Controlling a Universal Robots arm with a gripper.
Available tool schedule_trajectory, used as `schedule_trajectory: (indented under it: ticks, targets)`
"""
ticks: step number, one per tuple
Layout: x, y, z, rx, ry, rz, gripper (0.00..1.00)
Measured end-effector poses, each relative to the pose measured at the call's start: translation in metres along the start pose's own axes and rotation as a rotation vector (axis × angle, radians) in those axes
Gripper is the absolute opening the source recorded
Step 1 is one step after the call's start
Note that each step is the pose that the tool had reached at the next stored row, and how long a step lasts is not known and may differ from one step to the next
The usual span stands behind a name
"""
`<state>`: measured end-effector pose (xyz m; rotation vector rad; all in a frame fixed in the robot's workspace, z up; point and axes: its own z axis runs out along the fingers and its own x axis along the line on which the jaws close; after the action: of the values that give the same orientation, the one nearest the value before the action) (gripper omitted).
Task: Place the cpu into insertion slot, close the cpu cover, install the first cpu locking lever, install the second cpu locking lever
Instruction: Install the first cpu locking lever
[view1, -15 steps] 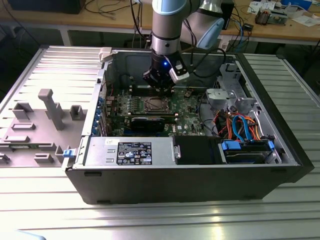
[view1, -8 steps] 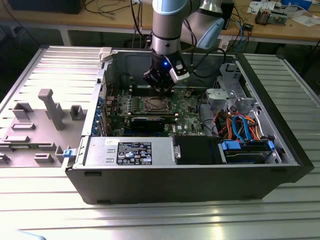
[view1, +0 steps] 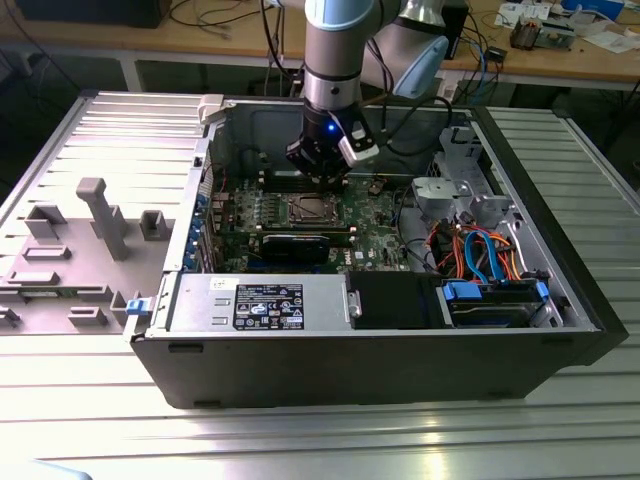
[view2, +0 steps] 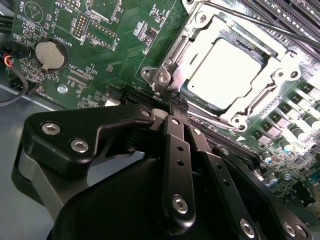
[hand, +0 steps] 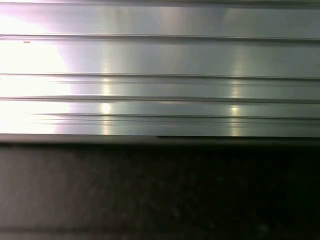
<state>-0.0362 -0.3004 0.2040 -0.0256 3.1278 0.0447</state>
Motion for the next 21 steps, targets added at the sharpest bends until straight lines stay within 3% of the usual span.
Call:
schedule_trajectory:
  ticks: [9,21]
  targets:
    - [-0.0001,-0.0003,-0.0018,-0.0001,-0.0003,0.000,0.11]
    - [-0.0006,-0.0024,0.0004,0.0007,0.0000,0.000,0.11]
